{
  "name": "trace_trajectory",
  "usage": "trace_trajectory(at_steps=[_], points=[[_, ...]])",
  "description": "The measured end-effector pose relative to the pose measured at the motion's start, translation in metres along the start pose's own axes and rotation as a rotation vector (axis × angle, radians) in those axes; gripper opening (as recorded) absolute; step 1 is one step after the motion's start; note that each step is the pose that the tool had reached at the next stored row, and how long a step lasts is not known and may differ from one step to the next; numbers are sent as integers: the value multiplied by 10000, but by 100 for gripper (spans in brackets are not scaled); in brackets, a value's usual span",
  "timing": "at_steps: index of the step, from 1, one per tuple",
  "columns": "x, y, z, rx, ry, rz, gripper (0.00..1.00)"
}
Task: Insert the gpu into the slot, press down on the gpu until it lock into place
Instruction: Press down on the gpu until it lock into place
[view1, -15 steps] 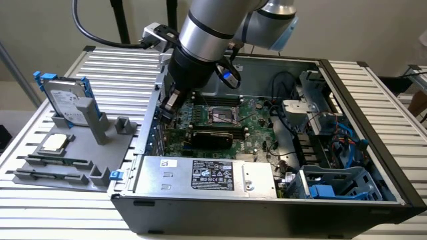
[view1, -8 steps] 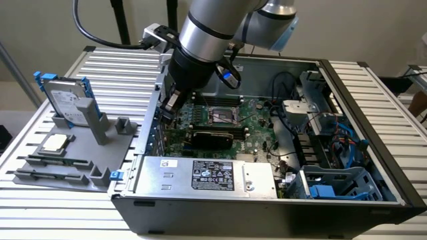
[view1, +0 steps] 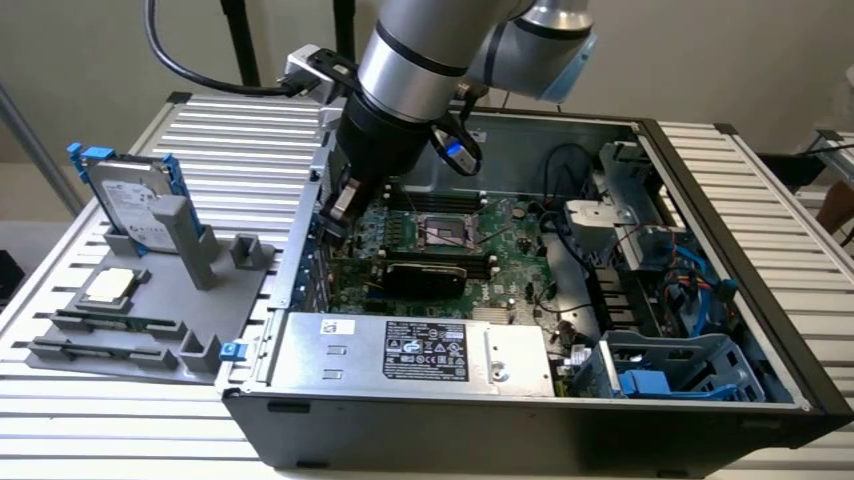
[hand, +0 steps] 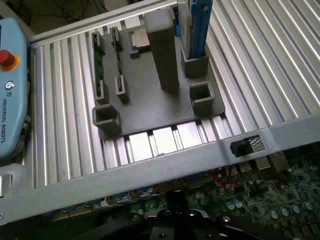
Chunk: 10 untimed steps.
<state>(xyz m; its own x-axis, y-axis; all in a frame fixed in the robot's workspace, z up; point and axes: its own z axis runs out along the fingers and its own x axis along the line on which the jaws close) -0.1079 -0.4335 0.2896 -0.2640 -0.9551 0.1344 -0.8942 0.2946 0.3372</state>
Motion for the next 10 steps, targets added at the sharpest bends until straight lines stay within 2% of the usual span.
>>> trace_trajectory(at_steps=[4,10], points=[[-3,-11,-21,3,8,3,11],[-23,-81,-72,6,8,1,11]])
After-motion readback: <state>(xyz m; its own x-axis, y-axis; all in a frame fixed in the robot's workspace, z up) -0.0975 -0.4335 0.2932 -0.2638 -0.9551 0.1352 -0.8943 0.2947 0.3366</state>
